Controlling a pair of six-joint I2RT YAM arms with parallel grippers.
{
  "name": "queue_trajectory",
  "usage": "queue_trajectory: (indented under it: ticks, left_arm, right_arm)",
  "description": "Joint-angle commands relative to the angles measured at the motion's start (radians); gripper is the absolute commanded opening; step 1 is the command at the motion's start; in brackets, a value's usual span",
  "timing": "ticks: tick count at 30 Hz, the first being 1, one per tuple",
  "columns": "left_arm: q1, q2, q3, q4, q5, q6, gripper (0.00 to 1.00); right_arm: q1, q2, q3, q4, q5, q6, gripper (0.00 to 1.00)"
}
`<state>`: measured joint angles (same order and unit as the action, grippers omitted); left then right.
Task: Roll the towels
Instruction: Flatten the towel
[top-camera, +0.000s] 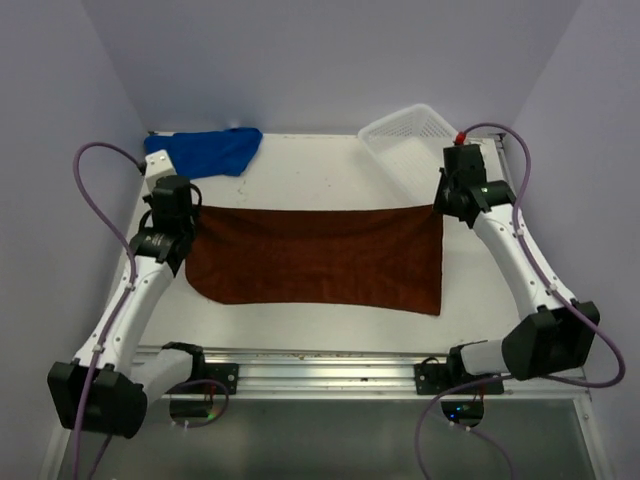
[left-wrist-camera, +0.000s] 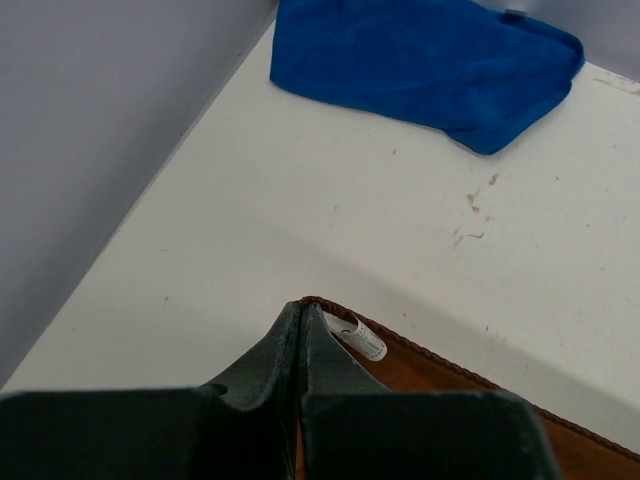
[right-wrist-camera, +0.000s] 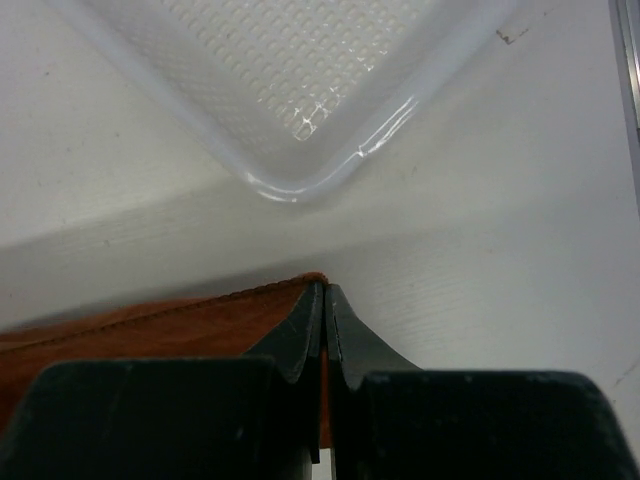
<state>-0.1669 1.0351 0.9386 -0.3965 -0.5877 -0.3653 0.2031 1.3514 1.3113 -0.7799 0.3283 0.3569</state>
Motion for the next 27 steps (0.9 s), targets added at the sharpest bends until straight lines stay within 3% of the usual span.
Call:
queue_trajectory:
  ticks: [1, 4, 12, 27]
  left_arm:
    - [0.165, 0.086, 0.051, 0.153, 0.158, -0.007, 0.0]
    - [0.271, 0.163, 0.066, 0.186, 0.265, -0.017, 0.0]
    - [0.299, 0.33, 0.127, 0.274, 0.36, 0.019, 0.0]
    - [0.322, 0.359, 0.043, 0.372, 0.358, 0.071, 0.03]
  right_arm:
    - [-0.019, 0.07, 0.068, 0.155, 0.037, -0.021, 0.0]
    - [-0.03, 0.13, 0.089, 0.203, 0.006, -0.039, 0.0]
    - [-0.036, 0.271, 0.143, 0.28, -0.063, -0.072, 0.0]
    - [-0.037, 0.322, 0.106, 0.334, -0.113, -0.096, 0.0]
